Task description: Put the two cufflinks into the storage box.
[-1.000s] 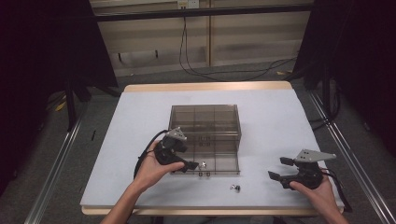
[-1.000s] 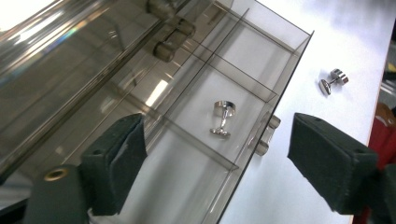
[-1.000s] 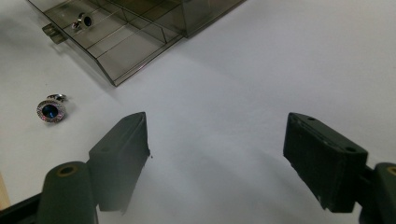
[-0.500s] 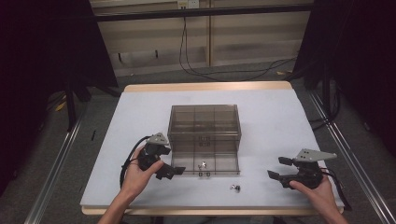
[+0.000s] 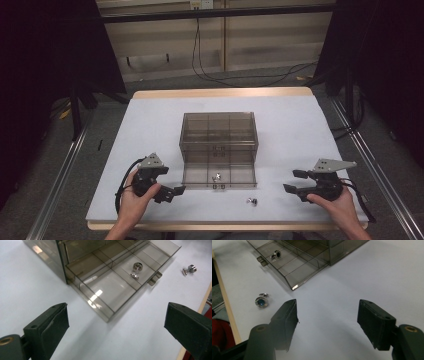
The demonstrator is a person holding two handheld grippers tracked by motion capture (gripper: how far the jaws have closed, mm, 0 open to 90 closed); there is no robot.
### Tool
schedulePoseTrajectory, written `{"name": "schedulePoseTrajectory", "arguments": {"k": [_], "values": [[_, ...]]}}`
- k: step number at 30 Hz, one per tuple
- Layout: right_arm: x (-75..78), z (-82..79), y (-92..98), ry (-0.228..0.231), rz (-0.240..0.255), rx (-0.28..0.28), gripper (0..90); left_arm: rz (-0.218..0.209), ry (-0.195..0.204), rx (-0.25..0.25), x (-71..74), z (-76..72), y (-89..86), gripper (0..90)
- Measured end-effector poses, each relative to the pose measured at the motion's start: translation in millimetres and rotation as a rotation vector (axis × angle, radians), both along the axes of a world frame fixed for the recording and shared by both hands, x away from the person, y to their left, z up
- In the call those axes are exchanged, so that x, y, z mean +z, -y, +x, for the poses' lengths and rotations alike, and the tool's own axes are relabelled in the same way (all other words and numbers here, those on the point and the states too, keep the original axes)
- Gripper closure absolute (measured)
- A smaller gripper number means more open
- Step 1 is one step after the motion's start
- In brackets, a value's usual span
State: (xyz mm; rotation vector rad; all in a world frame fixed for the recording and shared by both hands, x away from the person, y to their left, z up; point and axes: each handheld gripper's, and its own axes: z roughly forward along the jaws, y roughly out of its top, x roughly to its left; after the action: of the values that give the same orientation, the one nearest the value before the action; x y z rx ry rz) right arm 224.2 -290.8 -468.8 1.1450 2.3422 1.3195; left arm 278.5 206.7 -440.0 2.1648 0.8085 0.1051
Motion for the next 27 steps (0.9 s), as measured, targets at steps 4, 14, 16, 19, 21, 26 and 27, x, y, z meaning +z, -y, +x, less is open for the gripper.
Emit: {"name": "schedulePoseTrajectory", "arguments": {"k": [4,14,16,19,21,26,27], "values": [[5.6,-0.4,-6.2,0.001,-0.024,0.032,36.5,-0.012,0.005,0.012,-5.2,-7.4,-6.2,5.5],[11.1,4.0,-30.7,-0.039,-0.092,0.135,44.3,-0.048,0.013,0.021,-10.0,-14.2,-12.8,5.6],[13.2,3.8,-34.9,-0.052,-0.102,0.159,45.2,-0.046,0.022,0.02,-11.5,-15.3,-13.2,5.6],[14.9,3.8,-42.0,-0.069,-0.126,0.187,46.3,-0.04,0.021,0.024,-14.0,-16.5,-13.3,5.6],[16.5,4.0,-47.6,-0.077,-0.141,0.215,46.4,-0.041,0.023,0.022,-14.1,-16.6,-12.7,5.6],[23.5,7.9,-62.1,-0.102,-0.177,0.272,47.7,-0.04,0.033,0.019,-14.4,-15.6,-12.6,5.6],[25.0,9.5,-65.2,-0.101,-0.189,0.284,48.1,-0.039,0.031,0.021,-14.8,-15.3,-13.4,5.6]]}}
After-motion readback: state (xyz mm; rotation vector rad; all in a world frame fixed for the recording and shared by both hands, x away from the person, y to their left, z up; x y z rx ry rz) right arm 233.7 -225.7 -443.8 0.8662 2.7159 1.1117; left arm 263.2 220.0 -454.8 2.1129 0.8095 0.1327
